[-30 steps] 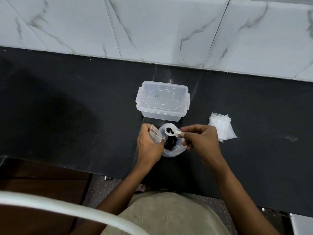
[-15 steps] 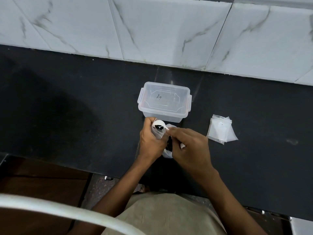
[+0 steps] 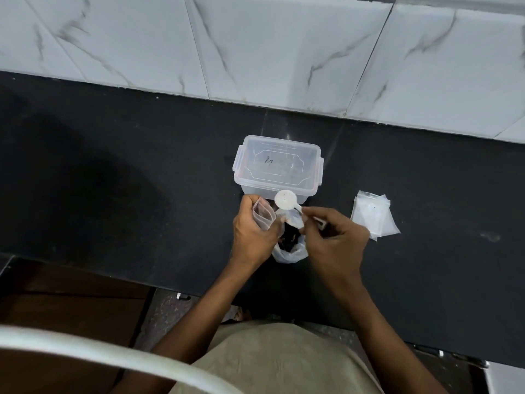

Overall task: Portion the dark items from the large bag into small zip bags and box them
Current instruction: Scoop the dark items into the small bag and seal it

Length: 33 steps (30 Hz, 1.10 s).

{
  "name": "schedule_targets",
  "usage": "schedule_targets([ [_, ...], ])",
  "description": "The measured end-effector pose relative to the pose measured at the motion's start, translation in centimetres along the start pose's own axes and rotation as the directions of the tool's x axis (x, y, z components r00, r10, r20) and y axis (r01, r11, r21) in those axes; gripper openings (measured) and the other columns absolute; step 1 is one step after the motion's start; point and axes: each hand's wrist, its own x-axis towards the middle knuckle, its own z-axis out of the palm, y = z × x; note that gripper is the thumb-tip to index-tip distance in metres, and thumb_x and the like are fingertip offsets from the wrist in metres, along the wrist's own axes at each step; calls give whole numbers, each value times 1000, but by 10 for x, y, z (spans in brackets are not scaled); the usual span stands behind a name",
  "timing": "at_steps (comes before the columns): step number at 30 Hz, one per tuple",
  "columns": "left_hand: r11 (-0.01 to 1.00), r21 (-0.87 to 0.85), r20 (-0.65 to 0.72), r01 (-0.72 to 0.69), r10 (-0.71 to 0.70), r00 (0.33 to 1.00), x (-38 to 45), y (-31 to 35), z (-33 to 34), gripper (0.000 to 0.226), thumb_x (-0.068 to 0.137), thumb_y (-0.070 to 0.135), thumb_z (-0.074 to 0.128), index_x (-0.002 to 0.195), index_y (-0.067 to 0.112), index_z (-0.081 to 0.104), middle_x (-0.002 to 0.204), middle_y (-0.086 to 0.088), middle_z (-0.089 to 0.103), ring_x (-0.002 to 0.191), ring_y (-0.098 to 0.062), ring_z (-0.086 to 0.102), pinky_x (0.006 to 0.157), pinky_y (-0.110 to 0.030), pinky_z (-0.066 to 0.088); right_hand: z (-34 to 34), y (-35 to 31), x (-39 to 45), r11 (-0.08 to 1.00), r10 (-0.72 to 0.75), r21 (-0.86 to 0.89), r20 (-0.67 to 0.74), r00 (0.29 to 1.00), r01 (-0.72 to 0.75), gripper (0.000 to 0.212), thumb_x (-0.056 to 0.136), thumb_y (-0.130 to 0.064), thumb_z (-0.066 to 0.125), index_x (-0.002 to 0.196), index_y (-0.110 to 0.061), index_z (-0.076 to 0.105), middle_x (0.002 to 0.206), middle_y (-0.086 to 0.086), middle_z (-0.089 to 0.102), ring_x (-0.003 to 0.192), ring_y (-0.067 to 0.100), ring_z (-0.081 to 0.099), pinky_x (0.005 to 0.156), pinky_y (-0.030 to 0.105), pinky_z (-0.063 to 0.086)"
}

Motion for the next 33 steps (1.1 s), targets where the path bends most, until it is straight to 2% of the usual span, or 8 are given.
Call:
schedule_targets([
  [5, 979, 116, -60, 168, -162, 985, -2, -8, -8, 32, 83, 23, 79, 99, 17, 52, 88, 3, 65, 75, -8, 62, 64, -18, 50, -12, 21, 5, 965, 162, -232, 149, 976, -125, 19, 81, 1, 73, 90, -14, 81, 81, -9, 76, 74, 4, 72, 73, 20, 59],
  [9, 878, 267, -15, 397, -408, 913, -7, -14, -4, 37, 88, 29, 69, 111, 17, 43, 100, 1, 60, 92, -20, 63, 78, -37, 53, -9, 44, -5, 869, 197, -495, 309, 930, -20, 23, 76, -2, 66, 89, -13, 81, 80, 0, 78, 70, 16, 72, 69, 34, 60],
  [12, 845, 293, 46, 447, -479, 876, -13, -17, 4, 45, 88, 35, 69, 115, 13, 40, 103, 0, 60, 92, -18, 61, 78, -36, 53, -1, 51, -14, 799, 232, -600, 363, 902, 36, 17, 74, -2, 61, 80, -7, 77, 71, 9, 74, 63, 29, 68, 60, 41, 58],
  [18, 791, 147, 112, 594, -610, 784, -13, -19, 21, 40, 84, 16, 74, 113, 7, 48, 97, -2, 62, 83, -10, 62, 60, -21, 45, 9, 52, -13, 716, 251, -683, 449, 857, 149, 18, 76, -6, 61, 85, -7, 77, 79, 10, 75, 69, 31, 68, 62, 39, 56],
  [22, 689, -74, 178, 721, -702, 690, -5, -19, 24, 14, 81, -3, 59, 86, 10, 59, 84, -12, 67, 78, -23, 66, 70, -33, 53, 10, 51, -12, 719, 238, -672, 480, 844, 179, 17, 80, -18, 62, 79, -8, 75, 73, 11, 72, 67, 34, 67, 57, 33, 47],
  [28, 613, -255, 217, 748, -717, 662, -6, -24, 24, 19, 81, -8, 58, 86, 10, 54, 89, -19, 67, 96, -38, 69, 95, -59, 54, 0, 54, -7, 812, 347, -580, 396, 850, -61, 24, 68, -5, 61, 82, -11, 80, 74, 6, 75, 70, 25, 69, 64, 34, 57],
  [31, 606, -269, 231, 748, -714, 661, -8, -27, 25, 32, 75, 0, 64, 103, 11, 52, 107, -20, 67, 102, -35, 69, 95, -57, 55, -2, 55, -2, 828, 474, -483, 331, 816, -284, 26, 68, -1, 67, 83, -16, 81, 73, -6, 76, 68, 7, 71, 65, 19, 55],
  [33, 636, -233, 217, 736, -703, 677, -7, -26, 24, 35, 80, -2, 63, 108, 13, 49, 108, -15, 65, 103, -31, 68, 96, -52, 56, -4, 57, 3, 791, 577, -428, 285, 766, -437, 27, 67, 0, 65, 78, -19, 80, 60, -8, 72, 59, 7, 70, 62, 26, 59],
])
